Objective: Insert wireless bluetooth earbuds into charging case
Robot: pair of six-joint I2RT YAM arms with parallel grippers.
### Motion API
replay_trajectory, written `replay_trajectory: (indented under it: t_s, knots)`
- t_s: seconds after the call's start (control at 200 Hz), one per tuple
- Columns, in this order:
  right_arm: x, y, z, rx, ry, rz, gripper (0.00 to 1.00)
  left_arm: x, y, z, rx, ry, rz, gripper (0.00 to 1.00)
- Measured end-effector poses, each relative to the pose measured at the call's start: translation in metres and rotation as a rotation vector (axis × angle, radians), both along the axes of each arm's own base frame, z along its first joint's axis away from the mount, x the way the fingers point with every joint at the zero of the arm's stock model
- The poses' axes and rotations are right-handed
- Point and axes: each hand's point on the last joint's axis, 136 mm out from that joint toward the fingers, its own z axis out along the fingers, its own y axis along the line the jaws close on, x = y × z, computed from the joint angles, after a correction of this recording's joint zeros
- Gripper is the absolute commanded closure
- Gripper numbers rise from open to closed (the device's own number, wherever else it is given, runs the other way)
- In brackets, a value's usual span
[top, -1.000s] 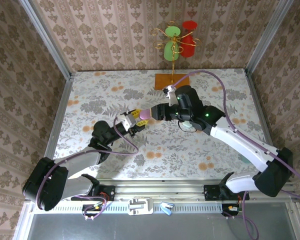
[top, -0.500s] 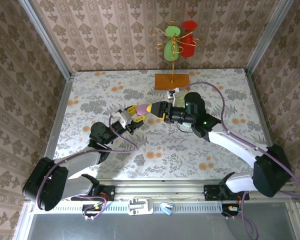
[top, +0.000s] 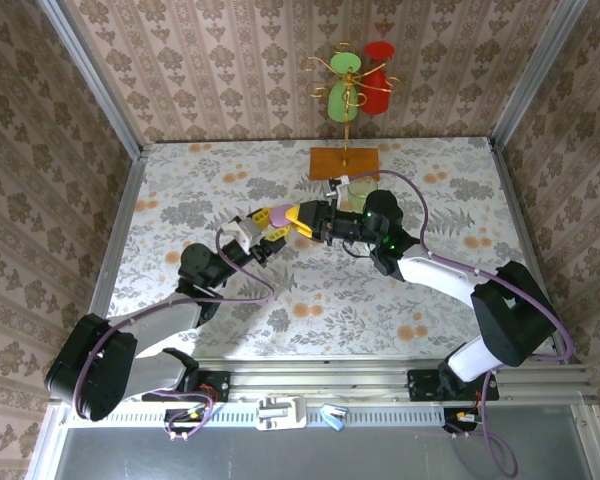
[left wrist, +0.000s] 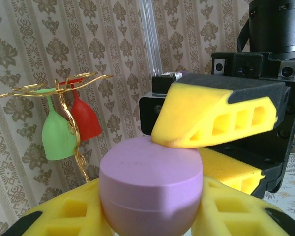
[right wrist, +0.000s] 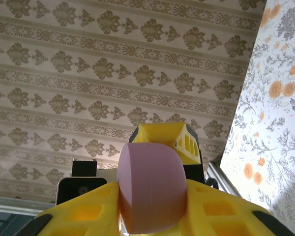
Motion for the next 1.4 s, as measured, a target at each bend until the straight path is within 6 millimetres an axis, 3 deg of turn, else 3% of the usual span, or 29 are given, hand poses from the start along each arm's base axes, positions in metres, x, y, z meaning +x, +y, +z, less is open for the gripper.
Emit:
replay_trajectory:
  t_s: [0.095,0.165,0.25,0.385,0.55,0.825,0.98,1.135,1.31,1.4]
  knots:
    - [0.000,0.000,0.001,0.006,0.003,0.000,0.76,0.000,0.000,0.001,-0.003,-0.003,0.001,0.78]
    - [0.001,-0.001,0.001,0.005,0.003,-0.002,0.77,0.000,0.000,0.001,-0.002,-0.004,0.001,0.58]
    - [0.003,-0.003,-0.003,-0.003,0.001,-0.015,0.77,0.000,0.000,0.000,0.002,0.002,-0.001,0.41]
    - [0.015,-0.017,-0.031,-0.071,0.034,-0.082,0.77,0.000,-0.001,-0.003,0.014,0.001,0.003,0.17]
    - [0.033,-0.047,-0.072,-0.200,0.085,-0.208,0.77,-0.004,0.003,-0.022,0.078,0.032,0.016,0.02]
    - [0.047,-0.089,-0.142,-0.464,0.150,-0.364,0.77,-0.003,0.012,-0.075,0.225,0.165,0.077,0.00]
    - [0.050,-0.103,-0.185,-0.614,0.195,-0.398,0.76,-0.003,0.014,-0.104,0.301,0.255,0.096,0.00]
    - [0.054,-0.107,-0.224,-0.712,0.246,-0.392,0.76,-0.005,0.017,-0.119,0.349,0.302,0.100,0.00]
    - [0.057,-0.108,-0.248,-0.759,0.278,-0.389,0.71,-0.009,0.017,-0.126,0.376,0.319,0.088,0.00]
    - [0.061,-0.108,-0.247,-0.766,0.263,-0.392,0.62,-0.010,0.017,-0.129,0.385,0.324,0.079,0.00]
